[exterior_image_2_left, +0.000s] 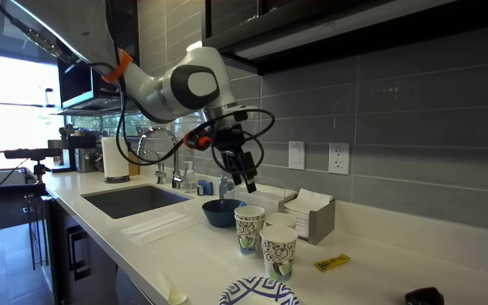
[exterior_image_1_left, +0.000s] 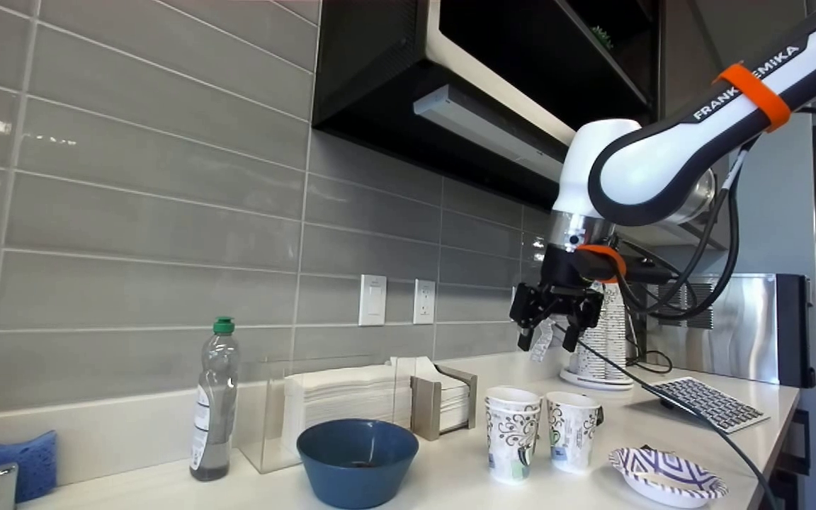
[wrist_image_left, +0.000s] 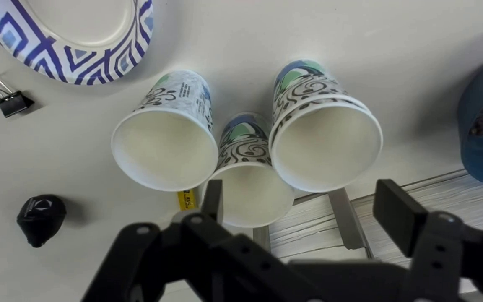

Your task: Stack the cups

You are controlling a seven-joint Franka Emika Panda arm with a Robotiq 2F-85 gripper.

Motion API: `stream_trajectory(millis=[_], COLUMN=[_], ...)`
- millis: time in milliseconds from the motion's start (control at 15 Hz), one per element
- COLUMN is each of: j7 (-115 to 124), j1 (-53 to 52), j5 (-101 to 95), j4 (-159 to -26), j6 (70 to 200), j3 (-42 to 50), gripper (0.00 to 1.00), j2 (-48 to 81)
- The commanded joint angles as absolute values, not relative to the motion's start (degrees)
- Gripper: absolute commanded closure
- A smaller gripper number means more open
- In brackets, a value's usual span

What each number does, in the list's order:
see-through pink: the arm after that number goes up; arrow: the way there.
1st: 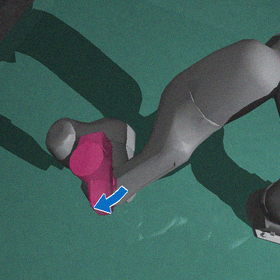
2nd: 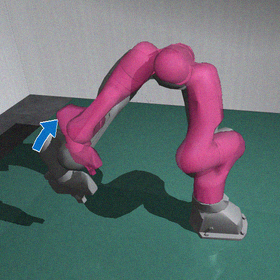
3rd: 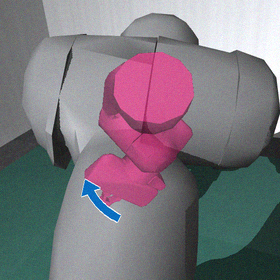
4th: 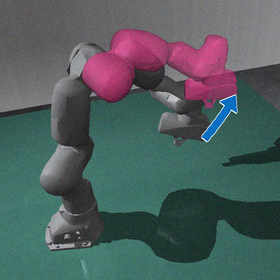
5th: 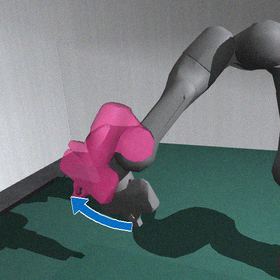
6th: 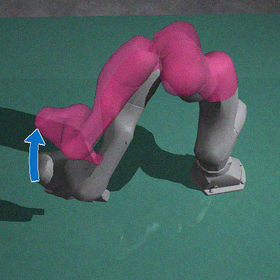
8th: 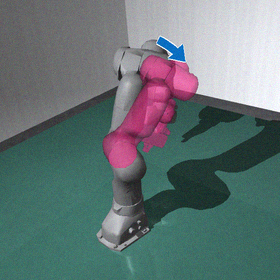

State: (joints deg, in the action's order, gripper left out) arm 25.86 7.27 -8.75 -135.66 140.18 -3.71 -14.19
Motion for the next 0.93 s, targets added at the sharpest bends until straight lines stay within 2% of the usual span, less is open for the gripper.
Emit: stream_trajectory(millis=[0,867], j7=[30.03,39.66], j1=[9.15,12.60], j5=[-8.70,-7.96], j4=[-136.79,-135.74], j6=[140.56,138.73], j3=[-1.89,4.49], gripper=[0.00,0.00], j2=[-13.89,-6.57])
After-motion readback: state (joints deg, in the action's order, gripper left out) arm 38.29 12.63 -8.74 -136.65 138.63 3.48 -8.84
